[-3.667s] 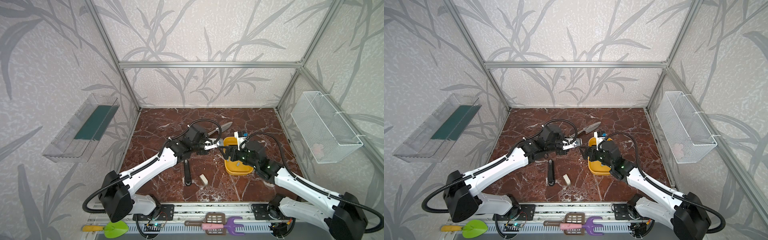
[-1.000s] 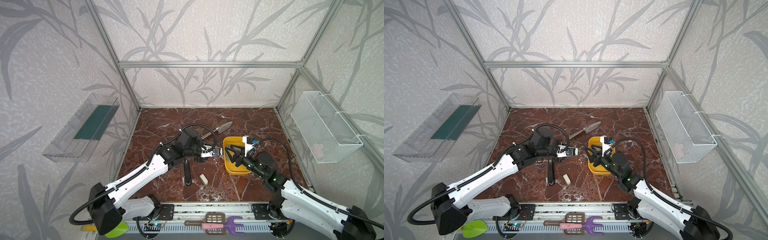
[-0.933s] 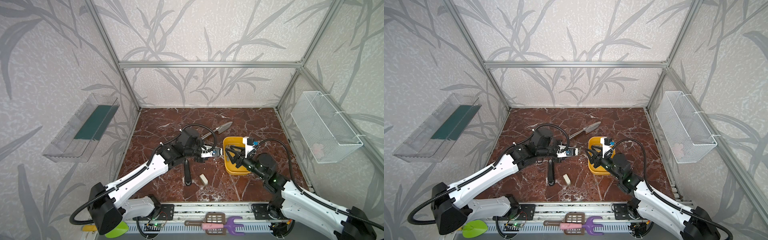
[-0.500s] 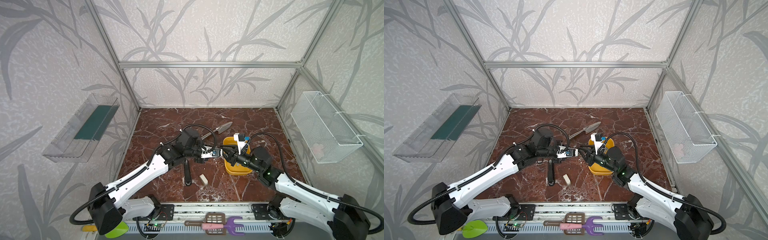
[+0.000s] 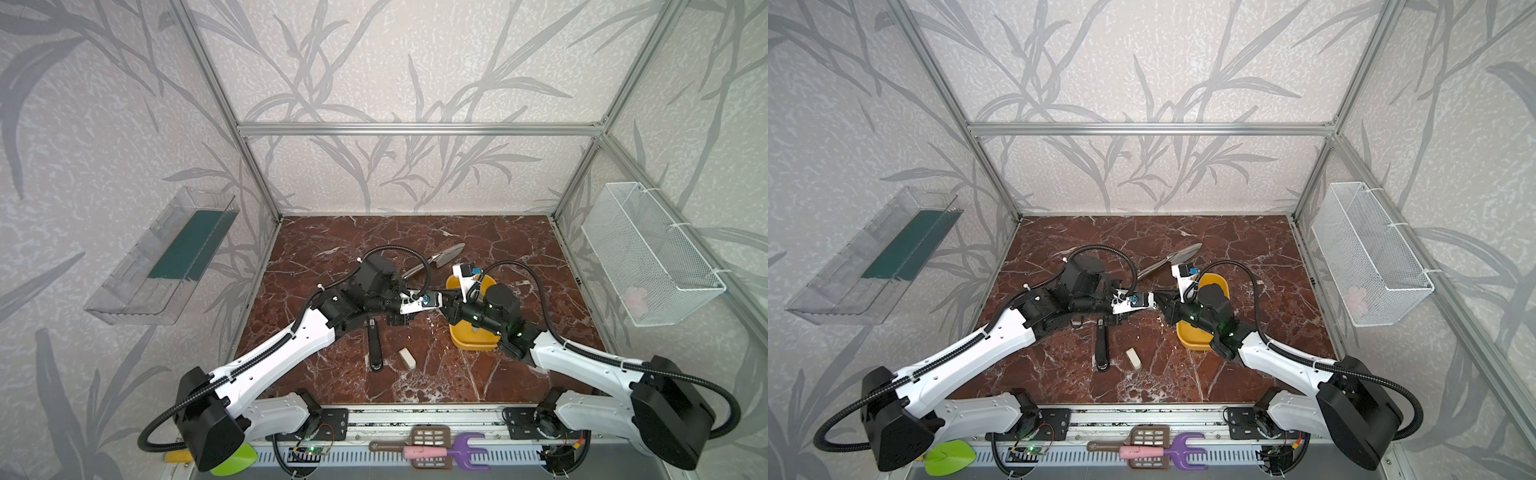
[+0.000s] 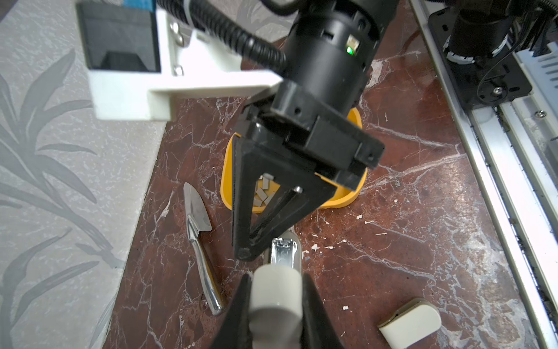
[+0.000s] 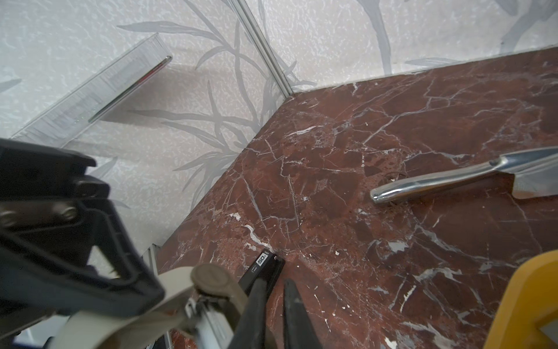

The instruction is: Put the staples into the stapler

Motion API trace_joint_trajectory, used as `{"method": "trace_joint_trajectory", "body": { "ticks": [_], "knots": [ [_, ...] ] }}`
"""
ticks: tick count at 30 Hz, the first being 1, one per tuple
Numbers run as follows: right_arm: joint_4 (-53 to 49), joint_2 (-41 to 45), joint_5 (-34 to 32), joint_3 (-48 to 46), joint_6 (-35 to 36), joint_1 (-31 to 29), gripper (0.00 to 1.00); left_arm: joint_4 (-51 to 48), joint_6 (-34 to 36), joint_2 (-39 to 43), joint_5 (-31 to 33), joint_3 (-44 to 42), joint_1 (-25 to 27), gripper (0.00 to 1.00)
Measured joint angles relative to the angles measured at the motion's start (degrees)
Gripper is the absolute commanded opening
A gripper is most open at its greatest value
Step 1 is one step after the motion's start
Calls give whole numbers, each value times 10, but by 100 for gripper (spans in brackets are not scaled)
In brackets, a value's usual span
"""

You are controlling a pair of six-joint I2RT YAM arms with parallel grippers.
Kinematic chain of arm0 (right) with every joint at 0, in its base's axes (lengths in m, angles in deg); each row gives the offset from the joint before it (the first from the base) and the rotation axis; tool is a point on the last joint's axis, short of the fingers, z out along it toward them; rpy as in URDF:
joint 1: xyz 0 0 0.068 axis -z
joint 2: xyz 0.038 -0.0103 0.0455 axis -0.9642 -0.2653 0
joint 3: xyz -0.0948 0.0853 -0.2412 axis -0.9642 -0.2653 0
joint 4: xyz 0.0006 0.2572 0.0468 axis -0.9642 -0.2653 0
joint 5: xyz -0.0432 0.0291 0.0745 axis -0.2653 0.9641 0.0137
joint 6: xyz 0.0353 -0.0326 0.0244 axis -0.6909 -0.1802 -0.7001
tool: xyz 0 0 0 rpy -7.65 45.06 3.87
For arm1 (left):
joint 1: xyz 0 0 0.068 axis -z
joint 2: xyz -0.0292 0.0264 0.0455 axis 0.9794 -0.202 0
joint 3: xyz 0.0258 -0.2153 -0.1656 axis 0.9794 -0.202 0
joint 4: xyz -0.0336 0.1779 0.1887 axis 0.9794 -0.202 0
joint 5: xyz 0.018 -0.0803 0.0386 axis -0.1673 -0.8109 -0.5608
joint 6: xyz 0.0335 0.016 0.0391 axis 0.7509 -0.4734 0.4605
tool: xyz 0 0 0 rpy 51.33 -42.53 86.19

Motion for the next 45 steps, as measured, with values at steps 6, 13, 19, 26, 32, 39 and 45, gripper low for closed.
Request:
{"method": "trace_joint_trajectory", "body": {
  "ticks": [6, 13, 19, 26, 32, 39, 45],
  "knots": [
    [-52, -4, -20, 14, 10, -22, 19, 34, -11, 16, -22, 0, 0, 0],
    [-102, -4, -69, 34, 47, -63, 26, 50, -30, 28, -43, 0, -1, 0],
    [-113, 17, -116, 32, 64, -71, 48, 73, -35, 36, -47, 0, -1, 0],
    [-104, 129, -165, -26, 95, -71, 73, 77, -35, 36, -47, -3, -4, 0],
    [-95, 226, -123, -30, 151, -75, 70, 73, -35, 36, -54, -3, -10, 0],
    [-83, 229, -101, -30, 257, -134, 71, 49, -34, 36, -92, -2, -19, 0],
    [-51, 187, -61, -41, 315, -138, 66, 14, -22, 36, -150, 1, -19, 0]
  ]
}}
